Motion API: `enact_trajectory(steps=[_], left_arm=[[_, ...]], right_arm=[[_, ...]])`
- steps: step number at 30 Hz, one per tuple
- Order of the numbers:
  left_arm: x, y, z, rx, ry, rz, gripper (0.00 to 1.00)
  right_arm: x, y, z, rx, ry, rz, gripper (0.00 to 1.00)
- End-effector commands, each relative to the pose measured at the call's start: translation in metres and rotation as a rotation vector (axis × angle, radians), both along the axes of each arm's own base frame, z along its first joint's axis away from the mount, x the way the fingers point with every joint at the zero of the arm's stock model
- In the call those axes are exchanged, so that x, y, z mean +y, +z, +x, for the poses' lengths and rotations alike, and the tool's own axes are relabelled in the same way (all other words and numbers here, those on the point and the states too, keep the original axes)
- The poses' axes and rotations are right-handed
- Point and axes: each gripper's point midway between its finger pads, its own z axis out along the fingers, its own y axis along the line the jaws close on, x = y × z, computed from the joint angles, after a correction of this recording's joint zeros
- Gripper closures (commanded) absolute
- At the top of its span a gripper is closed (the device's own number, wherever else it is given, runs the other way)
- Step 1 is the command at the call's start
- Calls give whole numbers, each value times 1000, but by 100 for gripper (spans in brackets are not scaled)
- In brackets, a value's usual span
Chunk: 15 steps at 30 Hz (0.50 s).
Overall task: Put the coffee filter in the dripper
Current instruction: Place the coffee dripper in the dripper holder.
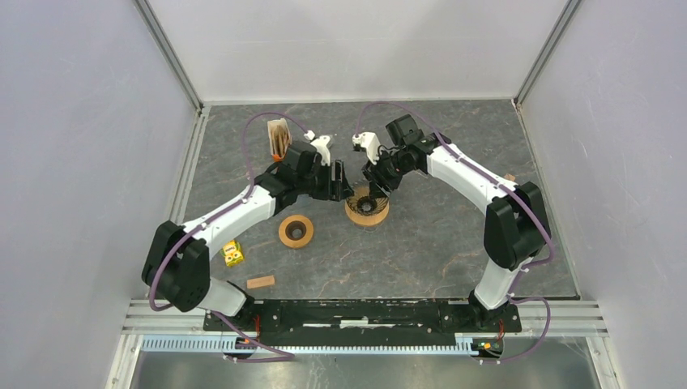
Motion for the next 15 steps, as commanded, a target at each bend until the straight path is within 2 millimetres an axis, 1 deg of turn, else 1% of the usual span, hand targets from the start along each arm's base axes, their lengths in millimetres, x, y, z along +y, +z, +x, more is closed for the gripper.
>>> enact_trajectory(steps=[1, 4, 7, 9, 11, 13, 15], left_arm=[[14, 39, 13, -122, -15, 18, 22], [26, 54, 19, -161, -4, 25, 11], [45, 66, 28, -191, 31, 49, 7], [62, 73, 38, -200, 72, 55, 10], [83, 81, 52, -215, 127, 64, 17], [107, 86, 68, -243, 178, 108, 23], [126, 88, 85, -268, 221, 168, 25]], right_arm=[[-5, 24, 11, -48, -17, 2, 47], [-6, 40, 17, -78, -23, 20, 42], [-6, 58, 25, -113, -28, 36, 40], [-7, 67, 29, -132, -34, 44, 40], [-9, 77, 32, -152, -38, 52, 40], [-12, 85, 35, -178, -43, 51, 41], [-17, 95, 36, -220, -53, 49, 41]])
